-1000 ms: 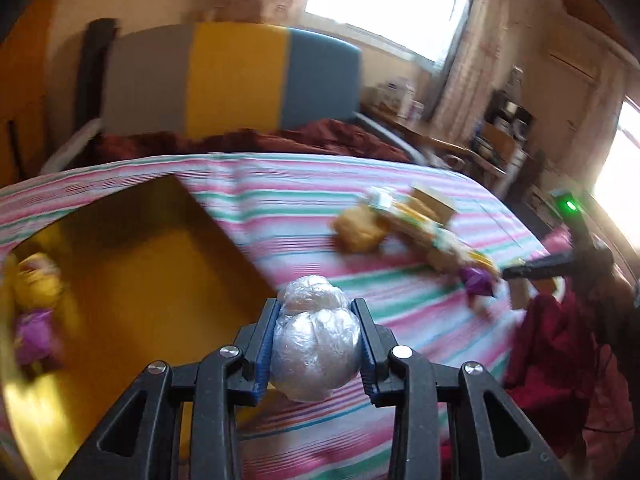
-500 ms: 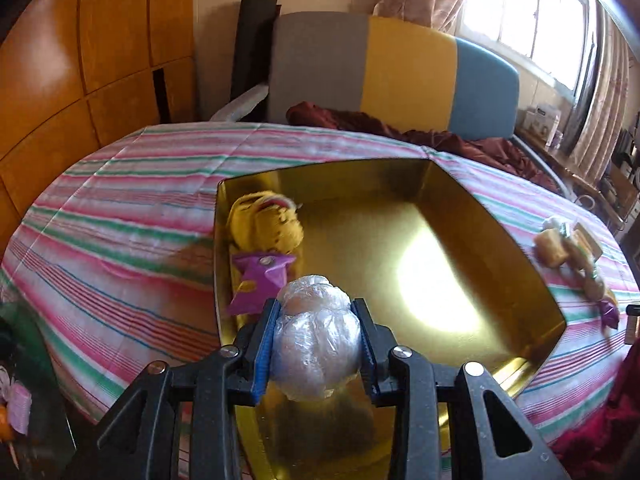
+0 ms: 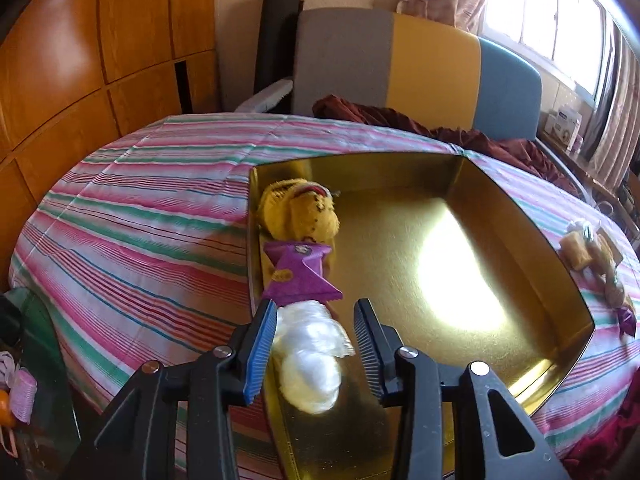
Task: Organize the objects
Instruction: 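Lower the white ball into the tray below the purple candy and release, then place the green tea box in the tray beside the white ball with the right gripper, then move both tools back to the pile of items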
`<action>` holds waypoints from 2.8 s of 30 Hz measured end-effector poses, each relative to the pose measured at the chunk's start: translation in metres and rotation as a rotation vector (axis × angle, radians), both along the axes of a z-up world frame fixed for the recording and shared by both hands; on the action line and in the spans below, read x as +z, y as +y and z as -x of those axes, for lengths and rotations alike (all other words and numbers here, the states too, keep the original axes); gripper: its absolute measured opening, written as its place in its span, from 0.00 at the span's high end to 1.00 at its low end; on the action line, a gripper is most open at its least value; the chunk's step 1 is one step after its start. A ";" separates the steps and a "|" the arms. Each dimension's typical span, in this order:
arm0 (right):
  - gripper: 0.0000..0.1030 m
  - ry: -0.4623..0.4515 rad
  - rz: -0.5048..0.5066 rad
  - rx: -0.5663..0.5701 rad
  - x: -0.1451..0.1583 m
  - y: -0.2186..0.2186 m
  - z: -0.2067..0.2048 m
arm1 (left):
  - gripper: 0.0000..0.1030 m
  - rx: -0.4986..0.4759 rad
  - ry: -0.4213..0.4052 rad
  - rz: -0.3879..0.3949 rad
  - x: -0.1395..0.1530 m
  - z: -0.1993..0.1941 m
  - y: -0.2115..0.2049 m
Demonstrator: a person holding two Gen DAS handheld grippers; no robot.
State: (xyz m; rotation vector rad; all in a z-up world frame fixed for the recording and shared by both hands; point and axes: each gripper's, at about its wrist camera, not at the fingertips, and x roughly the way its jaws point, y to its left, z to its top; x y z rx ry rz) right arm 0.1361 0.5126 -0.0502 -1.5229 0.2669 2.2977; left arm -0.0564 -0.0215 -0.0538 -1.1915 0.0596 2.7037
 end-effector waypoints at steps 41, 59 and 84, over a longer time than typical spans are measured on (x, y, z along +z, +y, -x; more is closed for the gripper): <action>0.46 0.106 0.568 0.710 -0.010 -0.427 0.198 | 0.61 0.143 0.009 -0.118 0.013 -0.015 -0.055; 0.16 0.257 0.268 0.633 0.023 -0.367 0.152 | 0.61 -0.008 0.036 -0.067 0.029 -0.033 -0.002; 0.10 0.337 0.024 -0.082 0.044 -0.030 0.110 | 0.61 -0.384 -0.005 -0.016 0.036 -0.052 0.141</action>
